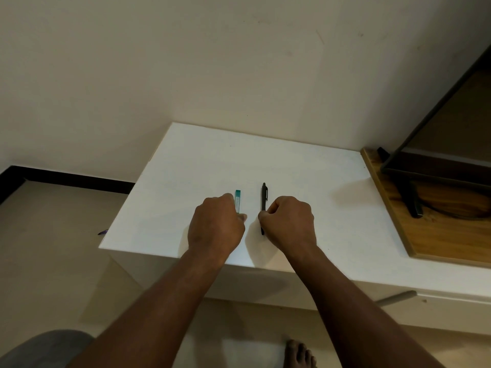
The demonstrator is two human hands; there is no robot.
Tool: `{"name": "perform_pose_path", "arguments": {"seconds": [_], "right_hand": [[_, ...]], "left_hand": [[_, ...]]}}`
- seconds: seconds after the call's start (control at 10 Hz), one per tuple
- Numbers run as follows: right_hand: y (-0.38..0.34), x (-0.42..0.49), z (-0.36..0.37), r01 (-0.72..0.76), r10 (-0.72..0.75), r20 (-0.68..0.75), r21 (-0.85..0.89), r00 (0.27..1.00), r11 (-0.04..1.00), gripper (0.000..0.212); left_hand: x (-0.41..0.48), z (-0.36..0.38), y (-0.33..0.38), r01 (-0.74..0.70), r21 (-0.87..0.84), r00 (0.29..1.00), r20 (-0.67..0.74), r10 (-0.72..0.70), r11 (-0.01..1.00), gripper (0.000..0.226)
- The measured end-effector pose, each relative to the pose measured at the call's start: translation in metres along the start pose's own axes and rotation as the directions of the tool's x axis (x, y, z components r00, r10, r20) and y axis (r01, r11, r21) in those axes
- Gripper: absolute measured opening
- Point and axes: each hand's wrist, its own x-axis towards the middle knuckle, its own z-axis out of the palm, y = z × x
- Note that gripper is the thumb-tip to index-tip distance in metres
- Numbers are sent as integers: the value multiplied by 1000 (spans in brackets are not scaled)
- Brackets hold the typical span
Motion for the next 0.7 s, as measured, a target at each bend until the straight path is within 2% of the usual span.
{"name": "perform_pose_path", "arguments": {"seconds": [0.4, 0.7], "right_hand": [[-2, 3, -5, -5, 5, -3, -20, 1000, 1000, 20], [3, -21, -18, -7, 7, -16, 39, 1000, 999, 21]], "left_hand": [[-1, -2, -4, 11, 29, 1000, 5, -11, 1000, 41], [-22, -26, -3, 48, -16, 993, 106, -46, 999, 46]]}}
